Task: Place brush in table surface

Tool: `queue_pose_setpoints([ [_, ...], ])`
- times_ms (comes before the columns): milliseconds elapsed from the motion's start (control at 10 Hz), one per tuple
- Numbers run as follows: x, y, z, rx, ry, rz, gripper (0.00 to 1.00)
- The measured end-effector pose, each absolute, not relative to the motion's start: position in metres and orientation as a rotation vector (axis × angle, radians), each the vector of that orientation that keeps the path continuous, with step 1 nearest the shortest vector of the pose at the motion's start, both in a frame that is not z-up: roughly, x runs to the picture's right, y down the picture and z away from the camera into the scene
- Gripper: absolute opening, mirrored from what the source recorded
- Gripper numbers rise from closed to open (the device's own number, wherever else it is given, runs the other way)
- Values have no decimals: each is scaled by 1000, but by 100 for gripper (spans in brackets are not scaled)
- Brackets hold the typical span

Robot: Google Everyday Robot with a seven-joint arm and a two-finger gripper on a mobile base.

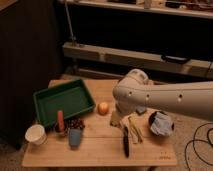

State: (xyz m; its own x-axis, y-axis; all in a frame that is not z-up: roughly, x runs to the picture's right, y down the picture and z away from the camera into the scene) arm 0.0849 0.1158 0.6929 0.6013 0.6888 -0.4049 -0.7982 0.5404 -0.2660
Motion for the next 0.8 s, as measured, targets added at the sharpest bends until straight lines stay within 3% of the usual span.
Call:
queue_pose_setpoints([
  [800, 67, 123, 724, -635, 385, 786, 80],
])
